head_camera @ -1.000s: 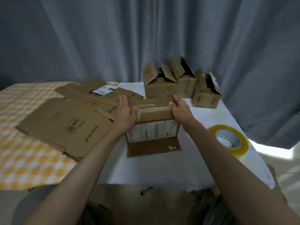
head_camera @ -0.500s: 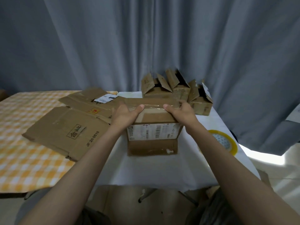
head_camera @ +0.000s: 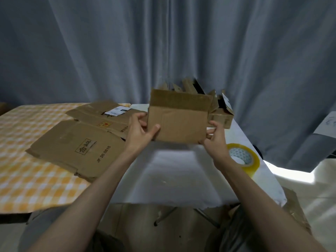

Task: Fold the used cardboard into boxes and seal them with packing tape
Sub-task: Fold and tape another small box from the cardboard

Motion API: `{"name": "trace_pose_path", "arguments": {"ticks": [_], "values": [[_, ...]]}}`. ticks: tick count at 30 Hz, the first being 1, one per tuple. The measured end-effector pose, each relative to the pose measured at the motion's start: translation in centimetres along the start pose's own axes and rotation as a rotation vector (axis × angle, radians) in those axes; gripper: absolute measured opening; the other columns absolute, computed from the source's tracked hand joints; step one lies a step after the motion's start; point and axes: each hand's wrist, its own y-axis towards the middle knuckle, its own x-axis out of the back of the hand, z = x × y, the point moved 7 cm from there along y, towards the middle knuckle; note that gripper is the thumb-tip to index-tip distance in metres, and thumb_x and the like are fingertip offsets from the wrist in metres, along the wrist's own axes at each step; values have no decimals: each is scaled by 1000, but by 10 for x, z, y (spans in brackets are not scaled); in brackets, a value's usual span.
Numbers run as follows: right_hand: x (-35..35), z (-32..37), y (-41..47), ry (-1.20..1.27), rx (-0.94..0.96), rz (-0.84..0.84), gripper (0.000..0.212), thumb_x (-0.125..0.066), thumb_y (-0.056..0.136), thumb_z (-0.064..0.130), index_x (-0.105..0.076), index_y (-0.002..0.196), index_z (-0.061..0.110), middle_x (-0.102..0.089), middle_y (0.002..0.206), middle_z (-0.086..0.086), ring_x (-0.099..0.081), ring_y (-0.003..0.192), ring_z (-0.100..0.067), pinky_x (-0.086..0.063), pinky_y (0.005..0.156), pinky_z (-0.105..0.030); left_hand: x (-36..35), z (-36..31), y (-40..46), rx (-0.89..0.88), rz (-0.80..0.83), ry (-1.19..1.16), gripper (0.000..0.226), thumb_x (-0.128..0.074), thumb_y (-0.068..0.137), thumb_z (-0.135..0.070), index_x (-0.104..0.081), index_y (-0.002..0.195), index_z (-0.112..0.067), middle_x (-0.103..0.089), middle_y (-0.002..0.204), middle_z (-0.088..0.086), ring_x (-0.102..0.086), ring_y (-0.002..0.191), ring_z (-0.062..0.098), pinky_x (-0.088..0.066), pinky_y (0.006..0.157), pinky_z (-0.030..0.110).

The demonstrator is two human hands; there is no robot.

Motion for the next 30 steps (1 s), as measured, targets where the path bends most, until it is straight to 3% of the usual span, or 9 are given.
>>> {"name": "trace_pose_path", "arguments": {"ticks": [3, 5, 7, 10, 13, 16, 18, 22, 30], "values": [[-2, -26, -7, -106, -17, 26, 59, -62, 82, -12, -51, 134, 15, -58, 104, -20, -61, 88, -27, -55, 70, -31, -5, 26, -6, -18, 107, 96, 37, -62, 84, 6, -55, 100, -27, -53, 103, 9, -56, 87, 14, -53, 84, 38], [2, -39, -8, -87, -39, 12, 52, -61, 82, -12, -54, 124, 16, -59, 87, -9, -58, 77, -16, -49, 61, -23, -1, 39, -10, 19, 143, 76, 35, -51, 91, 11, -61, 85, -23, -55, 106, 8, -61, 96, 24, -57, 87, 47], [1, -46, -4, -92, -72, 38, 42, -62, 84, -5, -53, 115, 21, -60, 89, 1, -59, 84, -15, -51, 67, -27, 5, 45, -10, 31, 134, 94, 36, -48, 95, 8, -64, 78, -20, -54, 107, 3, -61, 100, 24, -58, 85, 41], [-2, -49, 2, -163, -134, 39, 32, -66, 88, 15, -55, 117, 19, -55, 113, -4, -57, 103, -21, -53, 89, -39, 8, 46, -6, 62, 60, 36, 25, -49, 95, 7, -59, 101, -15, -57, 118, 10, -59, 104, 21, -50, 89, 32], [1, -42, 2, -129, -140, -69, 36, -67, 90, 20, -48, 120, 21, -52, 115, -11, -58, 100, -26, -51, 79, -35, 5, 37, 5, 83, 65, -43, 42, -46, 100, -1, -40, 140, -12, -54, 131, 1, -53, 116, 11, -42, 94, 16], [0, -34, -2, 121, -148, -123, 35, -61, 93, 14, -41, 121, 22, -65, 95, -14, -71, 79, -25, -57, 67, -33, 4, 30, 15, 117, 78, -78, 58, -60, 98, -15, -34, 149, -16, -60, 115, 0, -57, 96, 4, -43, 82, 7], [-2, -26, -5, 288, -141, -112, 33, -58, 96, 14, -40, 123, 23, -65, 97, -9, -73, 75, -17, -59, 65, -27, 4, 24, 15, 61, 75, -56, 68, -75, 87, -17, -41, 146, -19, -58, 103, -5, -56, 83, -2, -48, 80, 13], [-12, -6, -10, 373, -100, -26, 28, -53, 100, 30, -49, 128, 26, -63, 121, -2, -68, 100, -10, -59, 88, -37, -10, 13, 3, -146, 166, 88, 71, -87, 75, -21, -52, 136, -26, -56, 127, -3, -56, 115, 9, -50, 92, 34], [-38, 14, -4, -310, 129, 26, 48, -61, 96, 40, -49, 138, 19, -41, 144, -3, -44, 129, -22, -43, 108, -44, -34, -7, -23, -381, 285, 303, 60, -69, 84, -48, -56, 138, -28, -54, 129, -9, -51, 115, 9, -45, 90, 27]]}}
